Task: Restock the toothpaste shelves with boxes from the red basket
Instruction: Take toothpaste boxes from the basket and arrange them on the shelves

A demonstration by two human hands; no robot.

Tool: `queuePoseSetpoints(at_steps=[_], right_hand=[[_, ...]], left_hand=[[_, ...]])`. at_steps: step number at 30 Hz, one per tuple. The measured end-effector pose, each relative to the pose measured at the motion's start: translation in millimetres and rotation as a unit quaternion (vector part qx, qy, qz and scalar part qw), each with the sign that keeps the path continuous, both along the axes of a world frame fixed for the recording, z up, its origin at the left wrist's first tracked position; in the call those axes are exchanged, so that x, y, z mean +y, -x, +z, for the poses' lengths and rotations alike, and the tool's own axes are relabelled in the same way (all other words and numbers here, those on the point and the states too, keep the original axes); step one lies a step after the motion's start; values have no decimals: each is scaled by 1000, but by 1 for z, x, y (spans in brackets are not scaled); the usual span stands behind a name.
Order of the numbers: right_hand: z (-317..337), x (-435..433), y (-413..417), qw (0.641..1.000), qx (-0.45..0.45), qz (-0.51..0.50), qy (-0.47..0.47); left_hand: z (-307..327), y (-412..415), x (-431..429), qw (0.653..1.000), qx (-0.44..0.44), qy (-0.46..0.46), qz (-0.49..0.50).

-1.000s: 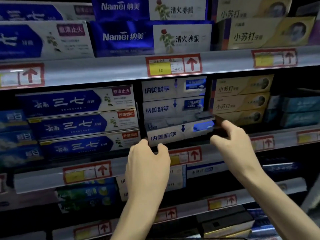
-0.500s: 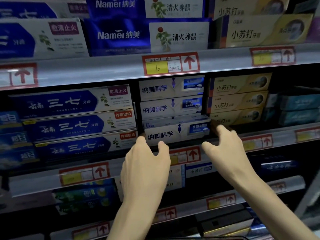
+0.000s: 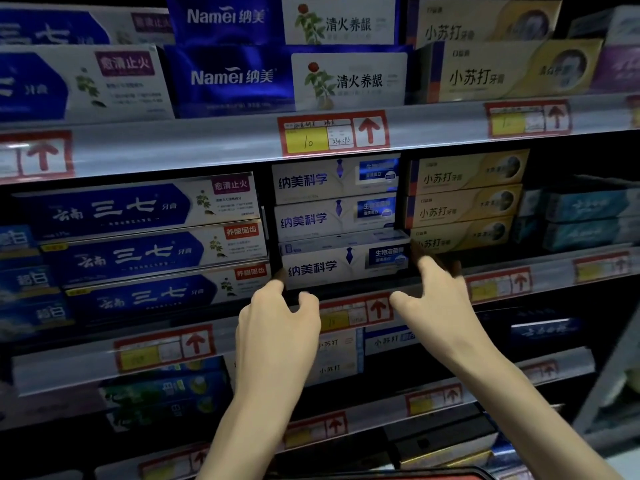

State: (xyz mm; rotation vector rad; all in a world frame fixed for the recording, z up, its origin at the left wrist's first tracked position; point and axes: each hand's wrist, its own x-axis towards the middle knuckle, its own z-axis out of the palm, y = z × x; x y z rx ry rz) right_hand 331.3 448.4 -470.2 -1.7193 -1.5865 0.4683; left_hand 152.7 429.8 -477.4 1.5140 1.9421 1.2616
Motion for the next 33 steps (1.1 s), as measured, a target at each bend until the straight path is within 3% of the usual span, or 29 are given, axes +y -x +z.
queuePoseSetpoints(at_steps=[10, 20, 23, 25, 28, 30, 33], right_hand=[[-2, 2, 0, 998, -60, -2, 34], [-8, 1, -4, 993, -117, 7, -14], [-16, -5, -7, 997, -30, 1, -69], [-17, -15, -7, 989, 103, 20, -102], [-12, -33, -5, 944, 292, 87, -127], [-8, -46, -4, 920, 354, 112, -122], [-8, -69, -2, 910, 376, 124, -125]], left_hand=[[2, -1, -8, 1000, 6, -3, -1], [0, 2, -12, 999, 24, -26, 6], [4, 1, -18, 996, -20, -85, -32], [9, -2, -22, 979, -133, -117, -100], [14, -2, -32, 925, -297, -118, -207], [12, 0, -38, 894, -365, -112, -236], [4, 5, -51, 874, -406, -107, -244]])
